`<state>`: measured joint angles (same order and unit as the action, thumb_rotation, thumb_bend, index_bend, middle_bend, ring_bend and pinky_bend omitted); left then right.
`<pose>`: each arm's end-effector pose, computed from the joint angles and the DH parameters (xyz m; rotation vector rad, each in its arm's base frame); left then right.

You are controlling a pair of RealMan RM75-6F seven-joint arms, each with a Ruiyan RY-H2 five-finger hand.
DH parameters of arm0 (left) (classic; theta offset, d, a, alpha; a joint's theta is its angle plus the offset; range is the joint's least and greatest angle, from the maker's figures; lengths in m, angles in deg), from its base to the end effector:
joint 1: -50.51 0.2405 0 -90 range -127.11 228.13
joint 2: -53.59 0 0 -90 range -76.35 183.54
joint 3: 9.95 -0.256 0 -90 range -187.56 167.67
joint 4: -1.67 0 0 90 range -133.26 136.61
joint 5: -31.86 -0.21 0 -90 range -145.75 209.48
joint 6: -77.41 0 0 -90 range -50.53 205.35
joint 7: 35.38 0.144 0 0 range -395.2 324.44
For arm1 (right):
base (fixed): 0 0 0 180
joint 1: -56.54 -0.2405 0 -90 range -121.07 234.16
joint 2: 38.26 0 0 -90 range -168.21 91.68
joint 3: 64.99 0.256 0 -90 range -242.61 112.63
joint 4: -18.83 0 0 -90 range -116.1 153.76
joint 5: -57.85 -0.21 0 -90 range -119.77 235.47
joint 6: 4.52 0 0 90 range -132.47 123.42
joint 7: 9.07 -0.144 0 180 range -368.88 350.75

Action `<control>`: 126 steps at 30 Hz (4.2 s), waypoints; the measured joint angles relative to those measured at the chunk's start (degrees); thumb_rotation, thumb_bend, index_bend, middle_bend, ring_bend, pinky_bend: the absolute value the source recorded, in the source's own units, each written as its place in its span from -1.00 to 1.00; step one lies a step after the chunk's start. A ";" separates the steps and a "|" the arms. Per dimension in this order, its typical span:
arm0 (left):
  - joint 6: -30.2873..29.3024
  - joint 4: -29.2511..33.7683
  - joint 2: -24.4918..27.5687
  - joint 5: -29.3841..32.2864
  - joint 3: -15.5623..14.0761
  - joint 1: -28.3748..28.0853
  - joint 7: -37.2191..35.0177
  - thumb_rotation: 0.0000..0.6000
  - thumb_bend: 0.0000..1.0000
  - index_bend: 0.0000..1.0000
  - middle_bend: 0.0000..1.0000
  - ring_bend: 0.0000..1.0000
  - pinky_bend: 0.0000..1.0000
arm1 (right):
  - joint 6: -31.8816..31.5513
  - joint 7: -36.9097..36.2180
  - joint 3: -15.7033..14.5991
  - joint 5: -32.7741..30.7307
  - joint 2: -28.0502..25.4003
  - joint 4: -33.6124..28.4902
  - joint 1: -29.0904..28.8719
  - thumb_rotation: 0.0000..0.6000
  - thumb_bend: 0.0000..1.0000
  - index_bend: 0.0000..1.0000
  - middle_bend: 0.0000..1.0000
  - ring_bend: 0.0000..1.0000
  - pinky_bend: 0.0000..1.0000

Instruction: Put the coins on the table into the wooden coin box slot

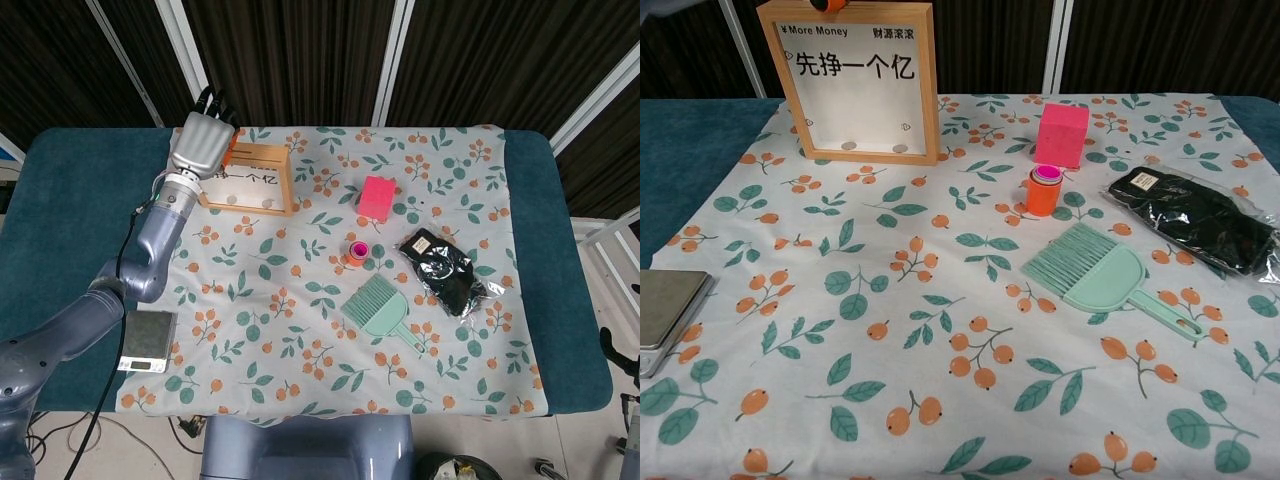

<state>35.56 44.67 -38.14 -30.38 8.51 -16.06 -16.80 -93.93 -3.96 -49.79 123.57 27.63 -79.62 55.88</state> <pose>-0.0770 0.5267 0.0776 -1.6898 -0.4114 -0.8078 -0.3285 -0.1876 0.1958 0.8853 -0.9406 0.8718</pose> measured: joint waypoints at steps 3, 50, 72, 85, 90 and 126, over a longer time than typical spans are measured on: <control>0.13 0.26 0.11 0.20 0.00 -0.01 0.11 1.00 -0.28 0.36 -0.57 -1.00 -1.00 | 0.01 0.00 -0.01 0.00 0.00 0.03 0.00 1.00 -0.21 -0.51 -0.89 -0.98 -1.00; -0.36 4.66 2.21 2.90 0.00 -0.30 2.53 1.00 -0.32 0.31 -0.62 -1.00 -1.00 | 0.21 0.21 -0.03 -0.25 0.04 0.02 -0.13 1.00 -0.21 -0.51 -0.89 -0.98 -1.00; 0.55 5.66 2.77 4.94 0.05 -0.71 3.20 1.00 -0.32 0.23 -0.63 -1.00 -1.00 | 0.29 0.17 -0.01 -0.38 -0.02 -0.05 -0.13 1.00 -0.21 -0.51 -0.89 -0.98 -1.00; 1.14 4.93 2.24 5.91 -0.06 -1.32 4.04 1.00 -0.32 0.15 -0.64 -1.00 -1.00 | 0.20 0.18 -0.05 -0.39 -0.01 -0.02 -0.09 1.00 -0.21 -0.51 -0.89 -0.98 -1.00; 1.21 4.95 2.25 6.28 -0.15 -1.38 4.38 1.00 -0.32 0.09 -0.65 -1.00 -1.00 | 0.27 0.12 0.01 -0.42 -0.06 -0.06 -0.12 1.00 -0.21 -0.51 -0.89 -0.98 -1.00; -27.07 38.16 15.72 0.92 -1.57 15.71 2.39 1.00 -0.33 -0.35 -0.89 -1.00 -1.00 | 0.62 -1.00 -0.87 2.86 -0.62 0.83 -0.43 1.00 -0.21 -0.51 -0.89 -0.98 -1.00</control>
<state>8.49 82.83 -22.42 -29.46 6.94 -0.35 -14.41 -93.31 -4.96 -50.66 126.43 27.01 -78.79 55.45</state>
